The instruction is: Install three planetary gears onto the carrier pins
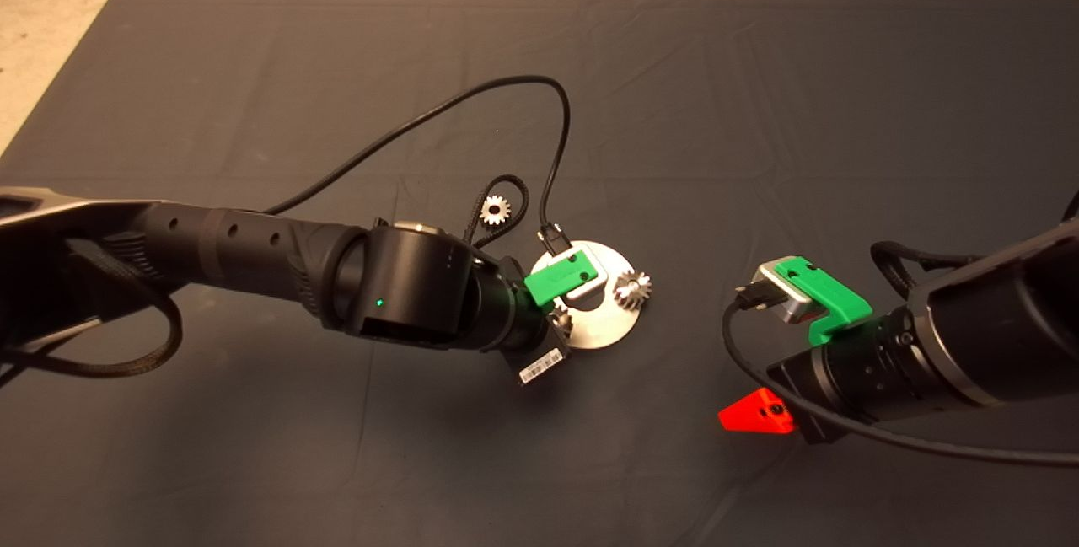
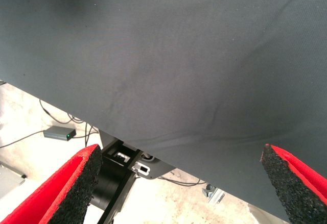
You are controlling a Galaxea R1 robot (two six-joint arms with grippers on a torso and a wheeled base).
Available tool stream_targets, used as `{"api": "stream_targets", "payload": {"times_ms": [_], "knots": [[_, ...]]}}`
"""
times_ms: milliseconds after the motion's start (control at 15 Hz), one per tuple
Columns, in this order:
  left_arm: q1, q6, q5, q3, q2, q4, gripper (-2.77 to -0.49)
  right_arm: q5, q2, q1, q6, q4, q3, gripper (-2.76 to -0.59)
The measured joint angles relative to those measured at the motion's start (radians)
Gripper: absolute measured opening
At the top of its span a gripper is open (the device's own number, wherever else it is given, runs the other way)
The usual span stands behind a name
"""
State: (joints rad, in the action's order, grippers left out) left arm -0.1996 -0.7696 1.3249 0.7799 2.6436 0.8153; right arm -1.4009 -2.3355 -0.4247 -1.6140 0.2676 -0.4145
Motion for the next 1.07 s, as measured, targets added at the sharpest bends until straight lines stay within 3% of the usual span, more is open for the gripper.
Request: {"api": "stream_targets", "payload": {"times_ms": [467,733,1067], "knots": [[0.000,0.000,-0.001,0.023,0.029,0.000,-2.49,0.004,0.000,-0.011,0.000,0.000,0.000,-1.02],[0.000,0.000,-0.028,0.051,0.030,0.000,-2.49,0.003,0.000,-0.011,0.000,0.000,0.000,-1.02],[0.000,0.000,-0.037,0.055,0.030,0.000,-2.49,0.003,0.000,-0.011,0.000,0.000,0.000,-1.02]]}}
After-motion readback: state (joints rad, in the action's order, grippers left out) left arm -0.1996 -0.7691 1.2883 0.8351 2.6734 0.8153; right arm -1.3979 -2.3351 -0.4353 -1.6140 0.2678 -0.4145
